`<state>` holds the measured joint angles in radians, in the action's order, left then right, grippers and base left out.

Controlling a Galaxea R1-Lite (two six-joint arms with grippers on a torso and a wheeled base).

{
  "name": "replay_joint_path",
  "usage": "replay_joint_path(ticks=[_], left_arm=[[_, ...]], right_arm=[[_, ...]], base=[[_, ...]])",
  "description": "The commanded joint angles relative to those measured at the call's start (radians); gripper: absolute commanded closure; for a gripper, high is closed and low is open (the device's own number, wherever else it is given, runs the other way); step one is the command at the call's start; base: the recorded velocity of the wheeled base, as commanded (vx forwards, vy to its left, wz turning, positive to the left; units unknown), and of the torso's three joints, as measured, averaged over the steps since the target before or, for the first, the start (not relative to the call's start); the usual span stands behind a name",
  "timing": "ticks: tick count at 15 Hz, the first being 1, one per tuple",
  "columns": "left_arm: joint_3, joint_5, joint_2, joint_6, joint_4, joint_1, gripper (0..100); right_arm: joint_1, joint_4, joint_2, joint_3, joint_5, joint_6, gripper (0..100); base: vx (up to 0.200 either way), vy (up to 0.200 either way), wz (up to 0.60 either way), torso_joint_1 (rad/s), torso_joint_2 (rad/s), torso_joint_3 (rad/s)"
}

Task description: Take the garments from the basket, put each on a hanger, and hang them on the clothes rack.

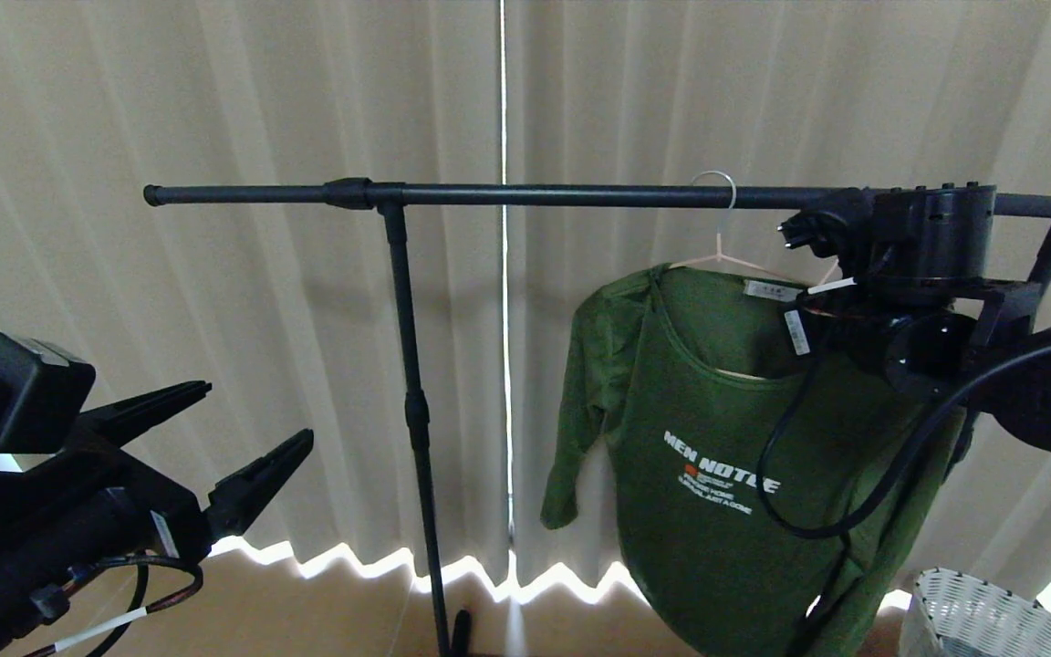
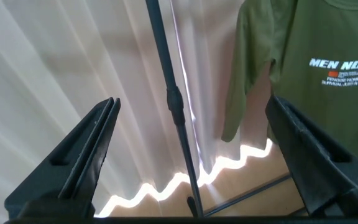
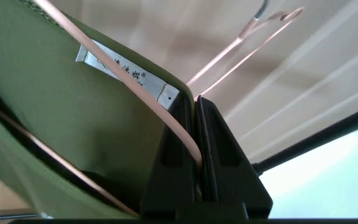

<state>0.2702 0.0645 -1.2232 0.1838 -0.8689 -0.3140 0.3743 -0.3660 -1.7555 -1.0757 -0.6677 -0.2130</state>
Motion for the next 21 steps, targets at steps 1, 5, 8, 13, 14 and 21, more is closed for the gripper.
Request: replay_joint_path(ticks=[1,5,8,13,14,21], left_arm=[[0.001,0.0,-0.01,0.0,-0.001,0.0,0],[-0.003,0.0,-0.012,0.0,-0.001,0.0,0],[-0.003,0.0,-0.007,0.002,-0.001,0.0,0],[-0.003,0.0,-0.004,0.002,-0.001,0.004,0],[-0.003,0.0,-0.002,0.002,-0.001,0.004,0],[-0.005,-0.002,0.004,0.002,-0.001,0.006,0]], right_arm=[[0.029,-0.004,-0.007,-0.004,0.0,0.0,100],[0.104,0.012,-0.015,-0.03,0.0,-0.003,100],[0.12,0.01,-0.042,-0.035,0.0,-0.032,100],[0.133,-0.024,-0.035,-0.015,0.007,-0.016,0],[0.133,-0.045,-0.03,-0.001,0.01,-0.003,0],[0.133,-0.28,-0.033,0.137,0.237,0.023,0]], base=[[0.0,0.0,0.0,0.0,0.0,0.0],[0.0,0.0,0.0,0.0,0.0,0.0],[0.0,0.0,0.0,0.0,0.0,0.0],[0.0,0.0,0.0,0.0,0.0,0.0],[0.0,0.0,0.0,0.0,0.0,0.0],[0.0,0.0,0.0,0.0,0.0,0.0]])
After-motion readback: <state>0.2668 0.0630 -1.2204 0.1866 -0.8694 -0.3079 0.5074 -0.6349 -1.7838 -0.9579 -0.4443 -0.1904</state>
